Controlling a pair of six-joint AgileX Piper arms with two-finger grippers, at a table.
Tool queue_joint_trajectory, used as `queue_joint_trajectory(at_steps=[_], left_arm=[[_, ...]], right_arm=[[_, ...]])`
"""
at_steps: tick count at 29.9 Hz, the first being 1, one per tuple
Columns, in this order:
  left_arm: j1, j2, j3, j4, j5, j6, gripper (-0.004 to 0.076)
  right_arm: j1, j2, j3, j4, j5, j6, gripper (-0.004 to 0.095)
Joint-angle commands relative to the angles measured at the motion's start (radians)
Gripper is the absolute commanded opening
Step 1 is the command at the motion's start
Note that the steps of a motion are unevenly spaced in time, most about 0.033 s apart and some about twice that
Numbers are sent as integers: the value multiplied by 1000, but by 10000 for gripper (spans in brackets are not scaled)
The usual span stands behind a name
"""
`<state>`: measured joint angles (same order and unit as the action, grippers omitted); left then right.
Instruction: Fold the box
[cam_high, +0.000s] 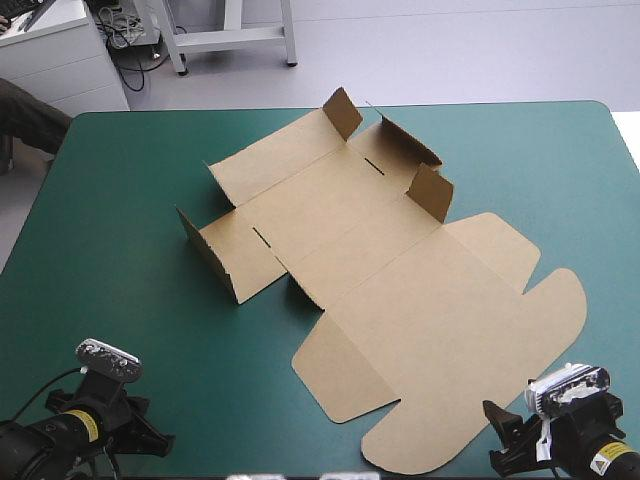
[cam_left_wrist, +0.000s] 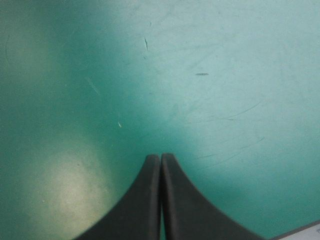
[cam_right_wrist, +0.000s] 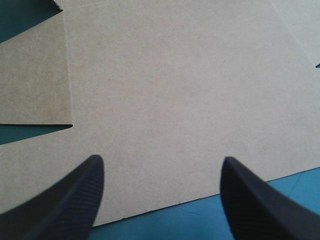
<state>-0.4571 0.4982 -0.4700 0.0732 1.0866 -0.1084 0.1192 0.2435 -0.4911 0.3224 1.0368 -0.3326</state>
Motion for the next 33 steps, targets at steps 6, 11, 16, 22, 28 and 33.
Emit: queue_joint_trajectory(at_steps=[6,11,16,22,28,33], left_arm=[[-5,5,-25,-1,-36,-4,-32],[-5,5,-25,-1,-36,-4,-32],[-5,5,-25,-1,-36,-4,-32],[-5,5,-25,-1,-36,-4,-32],[-5,5,-25,-1,-36,-4,-32],[-5,5,-25,-1,-36,-4,-32]], right_arm=[[3,10,-22,-11,-26,20,691],[3,24,-38,-55,33,39,692],[3,56,-80,-59,43,39,689],[3,154,-162,-63,41,39,689],[3,318,-271,-74,37,39,689],[3,480,-385,-89,39,39,689]])
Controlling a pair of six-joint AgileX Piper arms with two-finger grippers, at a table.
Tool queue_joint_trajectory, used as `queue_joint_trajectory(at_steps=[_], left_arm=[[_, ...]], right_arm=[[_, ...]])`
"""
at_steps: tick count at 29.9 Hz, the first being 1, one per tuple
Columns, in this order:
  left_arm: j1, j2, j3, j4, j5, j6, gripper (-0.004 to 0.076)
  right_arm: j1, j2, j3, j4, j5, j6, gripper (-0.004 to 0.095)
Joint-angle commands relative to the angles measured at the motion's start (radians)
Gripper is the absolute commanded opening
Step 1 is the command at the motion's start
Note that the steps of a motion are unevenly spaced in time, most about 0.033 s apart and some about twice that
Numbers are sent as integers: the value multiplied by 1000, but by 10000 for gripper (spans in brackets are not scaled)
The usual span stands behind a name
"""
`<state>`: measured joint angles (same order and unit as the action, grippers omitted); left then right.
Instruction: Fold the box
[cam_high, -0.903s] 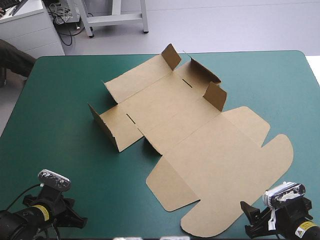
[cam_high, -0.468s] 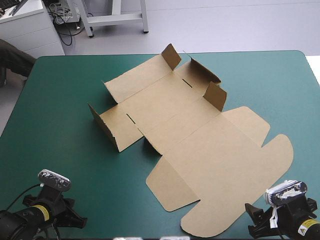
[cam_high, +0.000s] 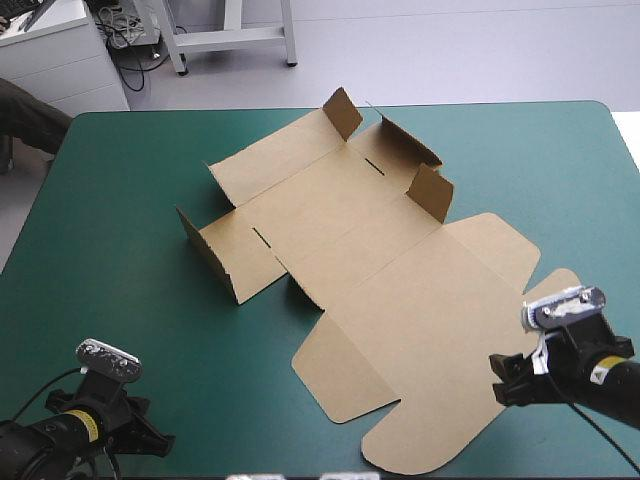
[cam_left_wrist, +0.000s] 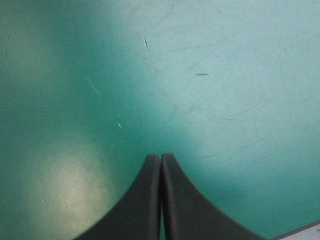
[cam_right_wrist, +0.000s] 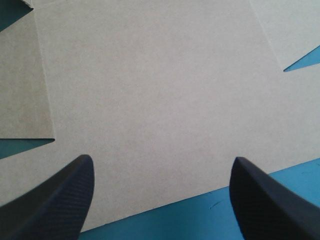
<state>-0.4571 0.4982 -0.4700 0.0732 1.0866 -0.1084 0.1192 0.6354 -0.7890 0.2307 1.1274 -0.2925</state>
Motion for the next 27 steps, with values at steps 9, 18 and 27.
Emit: queue_joint_trajectory(at_steps=[9,18,27], left_arm=[[-5,5,-25,-1,-36,-4,-32],[-5,5,-25,-1,-36,-4,-32],[-5,5,-25,-1,-36,-4,-32]], right_arm=[[3,422,-392,-2,4,-14,688],[3,754,-766,-2,119,-56,688],[3,1027,-1016,2,119,-78,688]])
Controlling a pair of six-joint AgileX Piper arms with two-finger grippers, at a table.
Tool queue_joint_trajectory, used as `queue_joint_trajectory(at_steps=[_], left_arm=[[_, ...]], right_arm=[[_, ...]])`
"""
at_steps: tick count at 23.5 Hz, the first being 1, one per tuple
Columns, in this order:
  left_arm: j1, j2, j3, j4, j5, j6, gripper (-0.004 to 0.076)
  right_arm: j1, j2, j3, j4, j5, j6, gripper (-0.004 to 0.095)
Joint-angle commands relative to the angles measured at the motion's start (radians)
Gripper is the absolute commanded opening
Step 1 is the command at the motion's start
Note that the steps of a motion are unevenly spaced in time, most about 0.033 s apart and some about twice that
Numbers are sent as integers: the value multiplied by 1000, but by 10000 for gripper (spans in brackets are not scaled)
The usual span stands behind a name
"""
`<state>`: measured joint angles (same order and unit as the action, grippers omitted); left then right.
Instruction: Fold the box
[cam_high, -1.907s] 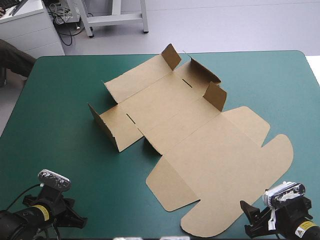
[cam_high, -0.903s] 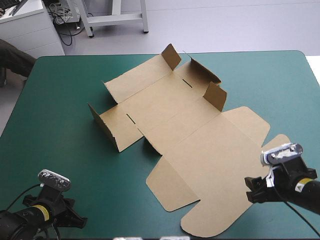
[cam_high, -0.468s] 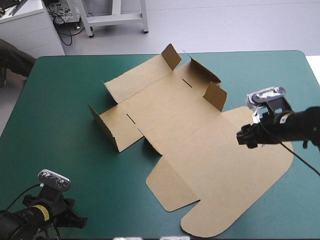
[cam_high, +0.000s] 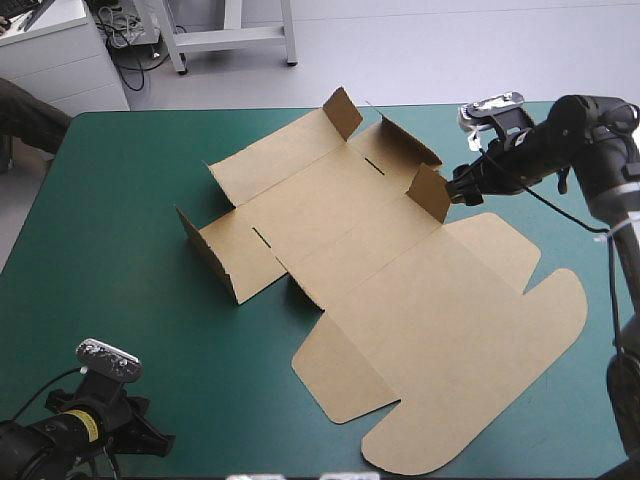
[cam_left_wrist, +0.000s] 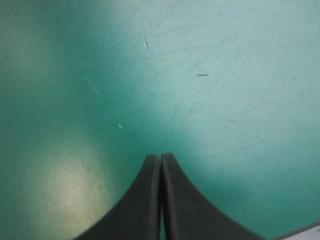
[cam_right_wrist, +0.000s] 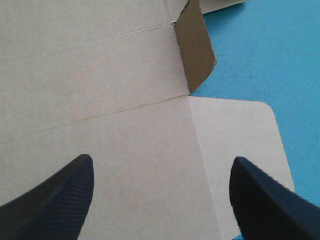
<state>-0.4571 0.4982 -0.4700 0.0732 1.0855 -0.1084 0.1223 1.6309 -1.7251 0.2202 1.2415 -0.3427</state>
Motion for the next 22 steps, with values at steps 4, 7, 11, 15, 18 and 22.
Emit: queue_joint_trajectory(at_steps=[4,7,11,15,18,22], left_arm=[[-5,5,-25,-1,-34,-4,-32],[-5,5,-25,-1,-34,-4,-32],[-5,5,-25,-1,-34,-4,-32],[-5,5,-25,-1,-34,-4,-32],[-5,5,-25,-1,-34,-4,-32],[-5,5,-25,-1,-34,-4,-32]], right_arm=[[0,133,-149,16,5,-59,687],[0,204,-207,8,5,-71,687],[3,302,-287,18,5,-100,687],[3,412,-377,16,2,-127,687],[3,481,-408,57,-10,-145,687],[3,524,-412,122,-38,-188,639]])
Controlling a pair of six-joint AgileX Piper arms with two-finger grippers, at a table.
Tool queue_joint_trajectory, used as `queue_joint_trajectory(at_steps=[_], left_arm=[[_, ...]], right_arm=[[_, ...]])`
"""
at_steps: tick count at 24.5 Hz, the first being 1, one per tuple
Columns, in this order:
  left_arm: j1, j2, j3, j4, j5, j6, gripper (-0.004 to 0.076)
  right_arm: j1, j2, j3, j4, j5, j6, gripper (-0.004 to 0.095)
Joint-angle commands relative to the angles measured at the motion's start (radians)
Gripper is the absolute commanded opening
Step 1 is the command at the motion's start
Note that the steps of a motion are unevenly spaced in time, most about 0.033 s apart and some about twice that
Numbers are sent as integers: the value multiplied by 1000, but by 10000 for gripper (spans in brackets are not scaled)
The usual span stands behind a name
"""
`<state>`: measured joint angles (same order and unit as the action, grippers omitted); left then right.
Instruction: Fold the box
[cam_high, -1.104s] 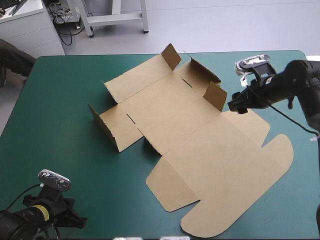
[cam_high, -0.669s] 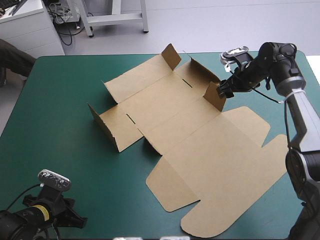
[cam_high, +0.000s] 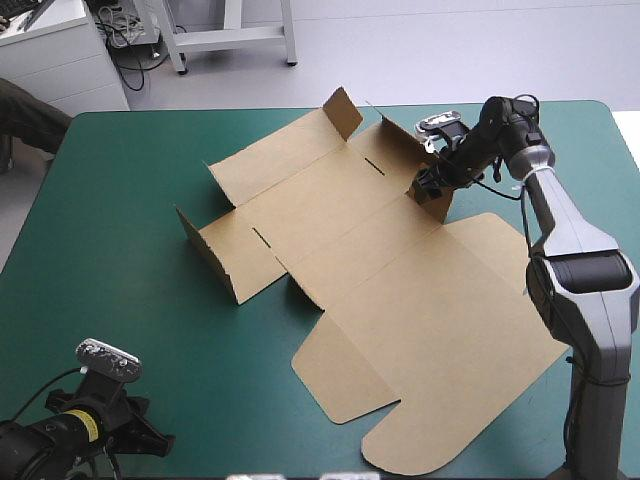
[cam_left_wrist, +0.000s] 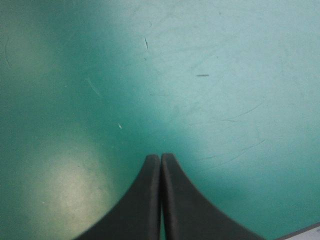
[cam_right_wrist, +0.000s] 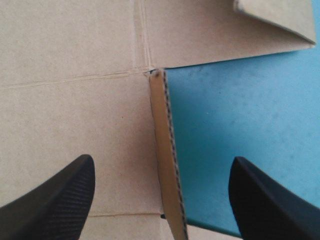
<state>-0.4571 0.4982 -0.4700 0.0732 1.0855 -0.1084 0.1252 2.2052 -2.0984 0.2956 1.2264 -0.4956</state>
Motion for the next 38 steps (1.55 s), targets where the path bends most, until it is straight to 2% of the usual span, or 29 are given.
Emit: queue_joint_trajectory(at_steps=[1,2,4,5,8,15,20,23,27,29,31,38], left_arm=[[-5,5,-25,-1,-34,-4,-32],[-5,5,-25,-1,-34,-4,-32],[-5,5,-25,-1,-34,-4,-32],[-5,5,-25,-1,-34,-4,-32],[-5,5,-25,-1,-34,-4,-32],[-5,5,-25,-1,-34,-4,-32],[-5,5,-25,-1,-34,-4,-32],[-5,5,-25,-1,-34,-4,-32],[-5,5,-25,1,-34,-4,-32],[-5,5,-25,1,-34,-4,-32],[-5,5,-25,1,-34,-4,-32],[-5,5,-25,1,-34,-4,-32]], right_arm=[[0,-39,-39,51,-25,-36,591],[0,-30,-41,51,-25,-38,544],[0,-25,-41,51,-32,-34,377],[0,-25,-41,51,-43,-34,248],[0,-25,-43,51,-61,-34,-6],[0,-25,-87,60,-45,-43,-23],[6,-25,-169,130,19,-154,-23],[28,-25,-208,125,19,-216,-23],[102,-25,-256,113,19,-395,-23],[173,-25,-291,53,19,-537,-23],[219,-25,-322,13,13,-599,-23],[277,-27,-374,29,20,-620,-23]])
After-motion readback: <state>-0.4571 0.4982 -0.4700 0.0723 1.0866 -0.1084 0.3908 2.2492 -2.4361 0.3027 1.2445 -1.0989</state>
